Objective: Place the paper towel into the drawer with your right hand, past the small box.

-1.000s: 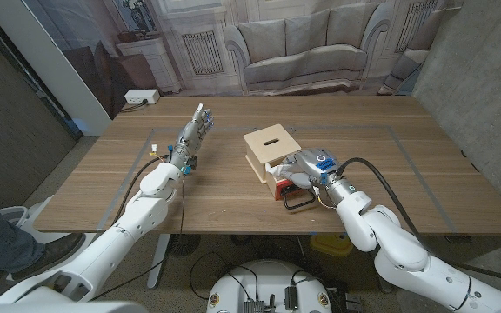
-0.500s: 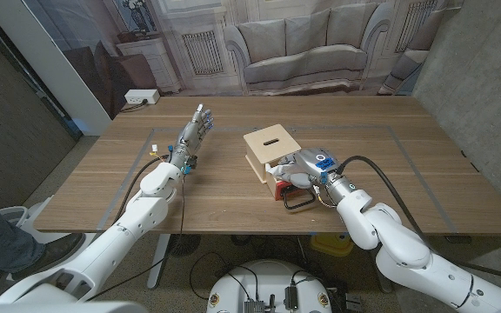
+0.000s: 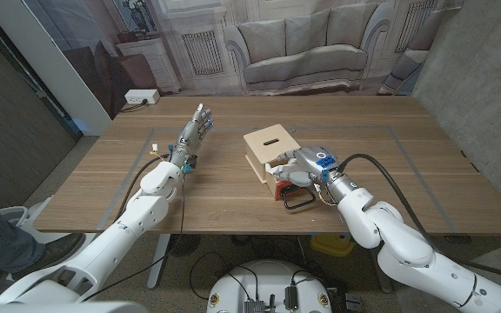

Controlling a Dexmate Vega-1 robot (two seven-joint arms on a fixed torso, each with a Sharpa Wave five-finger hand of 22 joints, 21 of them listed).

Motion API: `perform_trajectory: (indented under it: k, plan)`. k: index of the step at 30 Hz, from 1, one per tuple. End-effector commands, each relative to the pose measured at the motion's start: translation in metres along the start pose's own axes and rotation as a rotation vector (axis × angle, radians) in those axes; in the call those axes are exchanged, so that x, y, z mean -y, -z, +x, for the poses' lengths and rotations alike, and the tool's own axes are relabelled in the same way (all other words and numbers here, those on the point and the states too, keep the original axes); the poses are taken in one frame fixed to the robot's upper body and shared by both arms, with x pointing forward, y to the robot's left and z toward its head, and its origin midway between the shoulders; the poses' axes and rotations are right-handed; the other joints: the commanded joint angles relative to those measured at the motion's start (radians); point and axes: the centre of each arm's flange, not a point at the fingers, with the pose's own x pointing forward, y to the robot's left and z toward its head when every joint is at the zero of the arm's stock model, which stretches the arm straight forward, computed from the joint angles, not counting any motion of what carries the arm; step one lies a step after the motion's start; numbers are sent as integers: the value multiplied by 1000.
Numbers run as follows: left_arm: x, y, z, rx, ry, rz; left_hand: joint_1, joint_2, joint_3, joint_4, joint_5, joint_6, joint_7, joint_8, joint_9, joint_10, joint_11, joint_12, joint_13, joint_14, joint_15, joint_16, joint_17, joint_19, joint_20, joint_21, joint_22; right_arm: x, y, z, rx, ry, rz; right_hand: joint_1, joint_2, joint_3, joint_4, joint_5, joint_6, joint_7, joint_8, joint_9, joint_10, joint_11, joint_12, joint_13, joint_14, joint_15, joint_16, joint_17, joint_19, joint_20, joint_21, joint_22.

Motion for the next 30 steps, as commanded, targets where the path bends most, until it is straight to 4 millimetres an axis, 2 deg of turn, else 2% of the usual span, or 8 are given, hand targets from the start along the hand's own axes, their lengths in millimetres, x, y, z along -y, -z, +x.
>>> perform_trajectory:
  k: [1, 17, 22, 30]
  plan:
    - [-1, 0, 0, -4, -2, 1, 5, 0, -6, 0, -3, 8, 2, 0, 4, 6, 4, 0, 2, 3, 1, -1, 4, -7, -1, -1, 2, 6, -2, -2, 17, 20, 9, -8, -3, -7, 4, 11, -7, -2, 2, 2, -11, 0, -2, 5, -10, -100, -1, 1, -4, -71, -6, 1]
    - [-2, 0, 2, -7, 0, -1, 7, 2, -8, -1, -3, 7, 2, 0, 4, 5, 6, 0, 2, 3, 2, -1, 4, -8, -1, -2, 2, 18, -4, 1, 37, 79, 45, -22, 2, -12, 11, 19, -20, 0, 4, 3, -22, 2, 1, 5, -24, -97, 0, 2, -6, -65, -10, 1]
    - [-4, 1, 3, -9, 2, -1, 8, 2, -8, -2, -3, 7, 3, 0, 4, 3, -1, -1, 2, 3, 2, -1, 4, -8, -1, -2, 2, 23, -4, 2, 37, 112, 58, -26, 4, -13, 13, 22, -26, 3, 5, 3, -28, 4, 1, 5, -26, -94, 1, 2, -8, -63, -12, 0]
    - [-6, 0, 5, -8, 5, -1, 9, 3, -9, -2, -3, 6, 1, -1, 4, 6, 4, 0, 2, 2, 1, -1, 4, -8, -2, -1, 2, 29, -7, 3, 43, 137, 57, -28, 5, -14, 15, 24, -26, 2, 7, 3, -29, 4, 2, 5, -27, -93, 2, 2, -9, -62, -14, 0]
